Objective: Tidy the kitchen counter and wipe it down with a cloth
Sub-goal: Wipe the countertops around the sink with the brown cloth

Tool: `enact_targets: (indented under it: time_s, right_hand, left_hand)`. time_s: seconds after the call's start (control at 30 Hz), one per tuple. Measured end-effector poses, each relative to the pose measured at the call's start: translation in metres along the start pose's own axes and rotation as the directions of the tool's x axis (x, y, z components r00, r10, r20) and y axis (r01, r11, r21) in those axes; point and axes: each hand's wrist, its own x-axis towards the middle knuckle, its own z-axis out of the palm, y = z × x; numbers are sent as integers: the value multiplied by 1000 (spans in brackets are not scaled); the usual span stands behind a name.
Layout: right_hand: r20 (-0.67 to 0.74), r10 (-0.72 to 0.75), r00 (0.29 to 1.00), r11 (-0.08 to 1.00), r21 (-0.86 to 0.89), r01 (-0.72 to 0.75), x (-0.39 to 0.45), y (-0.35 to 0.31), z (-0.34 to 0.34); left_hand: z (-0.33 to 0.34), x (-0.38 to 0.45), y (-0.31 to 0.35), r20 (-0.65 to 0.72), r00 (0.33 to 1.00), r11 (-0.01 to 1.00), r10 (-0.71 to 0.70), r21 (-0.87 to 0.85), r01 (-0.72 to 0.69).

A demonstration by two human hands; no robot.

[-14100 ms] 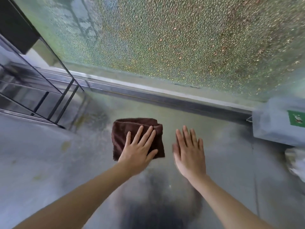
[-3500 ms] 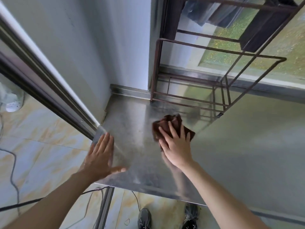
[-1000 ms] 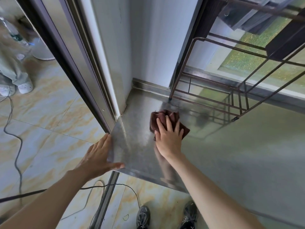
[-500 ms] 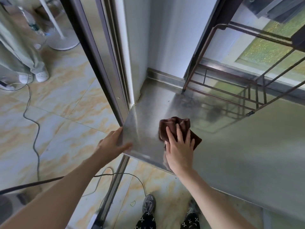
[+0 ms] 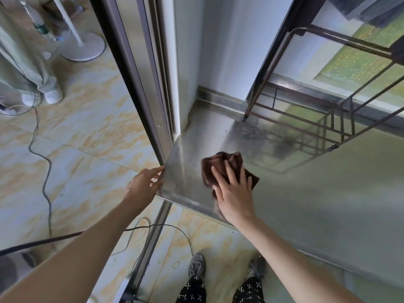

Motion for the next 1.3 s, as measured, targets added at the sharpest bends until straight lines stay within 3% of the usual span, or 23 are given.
enact_targets:
  time_s: [0.13,0.3,0.43,0.5,0.6,0.67,0.73,0.8,0.9,0.97,1.1,1.2,1.3]
  right_hand:
    - [24,121,992,989,81,-122,39,-29,-1]
    - [26,-90,996,993,80,88,47,-78,11]
    - [45,-309,950,951,26,308,12,-78,16]
    - [55,-328,943,944,-11,329,-4,-55,14]
    - [14,-181,983,982,-52,181,-25,-9,6]
    - [0,-38,999,996,-81,38,-40,26,2]
    - [-32,133,991,987,-89,-136,-53,55,-4]
    - [-74,298,952,952,-50,-302,-60,65,-8]
    - [-115,392,913,919,-4,-395,-61,50,-5]
    - [-133,333,934,940,-32,-340,-66,46,-3]
    - [-94,169,981,980,-88,-178,-88,77,-3]
    - [-82,275,958,956,-76,-282,-107,116,-12]
    - [-112,470,875,878,-42,-477,-126,164,-21]
  left_hand:
    - [-3,-2,0,60,998,999,13,-44,-10]
    - [-3,0,1,83,996,986,-43,-158,56]
    - [1,1,-2,20,998,997,-66,-26,67]
    - [5,-1,3,-20,996,995,-88,38,89]
    - [10,-6,28,-38,999,983,-3,185,10]
    - [18,-9,42,43,986,939,161,302,-167]
    - [33,-11,53,245,913,771,328,489,-408]
    - [52,-12,61,380,845,641,376,552,-533]
    - [79,-16,71,397,811,597,429,550,-584]
    - [92,-20,72,423,802,528,422,605,-597]
    - [97,-22,67,412,841,529,351,653,-542]
    - [97,-21,67,390,833,523,391,650,-550]
    - [98,-24,71,379,842,554,384,635,-539]
